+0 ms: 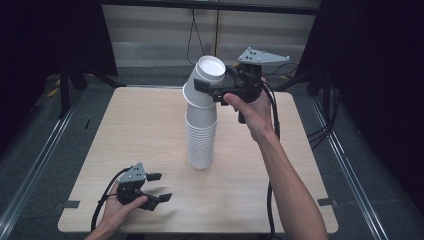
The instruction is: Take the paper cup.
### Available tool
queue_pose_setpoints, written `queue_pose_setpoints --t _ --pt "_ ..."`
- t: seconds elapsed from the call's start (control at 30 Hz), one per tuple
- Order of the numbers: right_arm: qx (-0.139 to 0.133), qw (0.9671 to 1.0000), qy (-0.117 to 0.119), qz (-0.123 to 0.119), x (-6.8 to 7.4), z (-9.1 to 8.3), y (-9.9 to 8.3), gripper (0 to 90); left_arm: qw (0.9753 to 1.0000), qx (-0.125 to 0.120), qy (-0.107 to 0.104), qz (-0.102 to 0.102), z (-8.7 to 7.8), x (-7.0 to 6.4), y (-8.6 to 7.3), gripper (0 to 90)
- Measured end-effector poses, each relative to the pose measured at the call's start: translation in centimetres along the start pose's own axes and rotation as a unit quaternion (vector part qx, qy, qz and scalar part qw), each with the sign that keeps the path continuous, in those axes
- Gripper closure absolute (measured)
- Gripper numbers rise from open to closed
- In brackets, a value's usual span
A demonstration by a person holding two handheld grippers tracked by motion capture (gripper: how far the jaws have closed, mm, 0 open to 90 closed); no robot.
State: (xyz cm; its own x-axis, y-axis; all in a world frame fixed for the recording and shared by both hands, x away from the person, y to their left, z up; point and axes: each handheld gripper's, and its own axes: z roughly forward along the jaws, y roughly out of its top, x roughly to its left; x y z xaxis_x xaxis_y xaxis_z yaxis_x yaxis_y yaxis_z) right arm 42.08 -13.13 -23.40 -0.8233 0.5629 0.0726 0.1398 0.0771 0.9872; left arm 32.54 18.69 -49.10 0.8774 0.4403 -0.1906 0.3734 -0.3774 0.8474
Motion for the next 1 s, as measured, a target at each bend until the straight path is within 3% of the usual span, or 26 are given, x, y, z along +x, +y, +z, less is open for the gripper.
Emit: queue_pose_setpoints --t 1.0 --pt "-0.056 0.9983 0.007 0.015 0.0 -2.9 0.7 20.3 1.0000 0.002 0.000 -0.001 0.0 0.0 0.0 17.1"
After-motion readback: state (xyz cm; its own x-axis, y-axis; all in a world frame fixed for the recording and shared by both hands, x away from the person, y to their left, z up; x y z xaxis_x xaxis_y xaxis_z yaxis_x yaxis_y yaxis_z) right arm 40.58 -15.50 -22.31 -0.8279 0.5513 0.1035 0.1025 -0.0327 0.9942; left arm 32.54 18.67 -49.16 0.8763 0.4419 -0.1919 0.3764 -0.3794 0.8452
